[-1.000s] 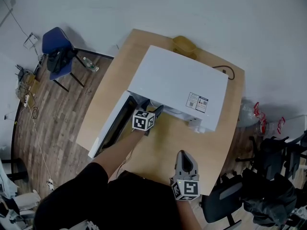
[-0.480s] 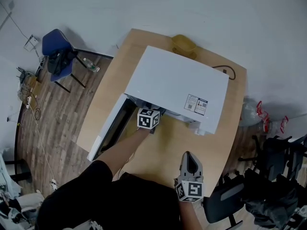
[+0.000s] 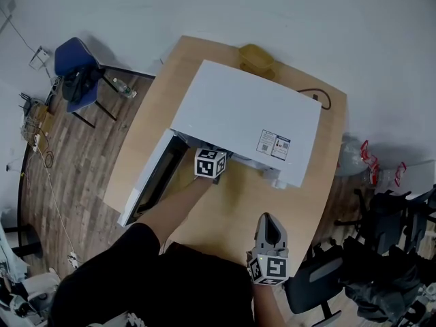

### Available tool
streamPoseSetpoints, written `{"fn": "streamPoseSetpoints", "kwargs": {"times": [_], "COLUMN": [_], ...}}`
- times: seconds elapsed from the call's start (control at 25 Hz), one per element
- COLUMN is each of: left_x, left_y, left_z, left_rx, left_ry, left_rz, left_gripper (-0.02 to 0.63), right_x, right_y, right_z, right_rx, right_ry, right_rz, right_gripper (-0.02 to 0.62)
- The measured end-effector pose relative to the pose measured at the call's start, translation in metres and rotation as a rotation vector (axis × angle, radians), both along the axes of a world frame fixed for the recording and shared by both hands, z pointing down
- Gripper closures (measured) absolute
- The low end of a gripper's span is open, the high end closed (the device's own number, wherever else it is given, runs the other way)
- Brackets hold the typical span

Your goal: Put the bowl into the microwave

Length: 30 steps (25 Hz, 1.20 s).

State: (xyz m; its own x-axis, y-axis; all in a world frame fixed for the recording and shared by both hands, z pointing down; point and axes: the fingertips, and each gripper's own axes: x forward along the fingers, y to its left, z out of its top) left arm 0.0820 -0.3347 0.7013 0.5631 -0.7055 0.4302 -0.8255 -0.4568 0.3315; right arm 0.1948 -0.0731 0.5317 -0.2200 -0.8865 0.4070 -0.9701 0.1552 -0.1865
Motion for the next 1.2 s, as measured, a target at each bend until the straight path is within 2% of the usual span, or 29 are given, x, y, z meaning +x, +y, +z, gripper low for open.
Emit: {"fn": "streamPoseSetpoints", "kwargs": {"times": [0.28, 0.44, 0.64, 0.92, 1.04, 1.2], "left_x": [-0.02, -0.03, -0.035, -0.073, -0.09, -0.104], "left_y": [0.021, 0.047, 0.113, 0.204, 0.24, 0.285], "left_z": [-0.011, -0.035, -0.08, -0.133, -0.162, -0.194], "left_rx": [-0.005, -0.005, 0.021, 0.03, 0.046, 0.069], "left_ry": [0.031, 0.089, 0.153, 0.195, 0.247, 0.308], "left_rz": [-0.033, -0.018, 0.033, 0.075, 0.107, 0.145], "left_gripper": [0.281, 0.281, 0.281, 0.282, 0.284, 0.334], "right_x": [-0.007, -0.016, -0.032, -0.067, -0.082, -0.095], "right_y": [0.005, 0.01, 0.031, 0.077, 0.094, 0.116], "right_z": [-0.006, -0.018, -0.031, -0.049, -0.056, -0.065], "right_rx": [0.021, 0.048, 0.082, 0.122, 0.132, 0.138], "right_ry": [0.015, 0.028, 0.043, 0.077, 0.092, 0.101], "right_rz": [-0.008, -0.005, 0.01, 0.04, 0.049, 0.078], "right_gripper": [0.534, 0.534, 0.534, 0.534, 0.534, 0.534]}}
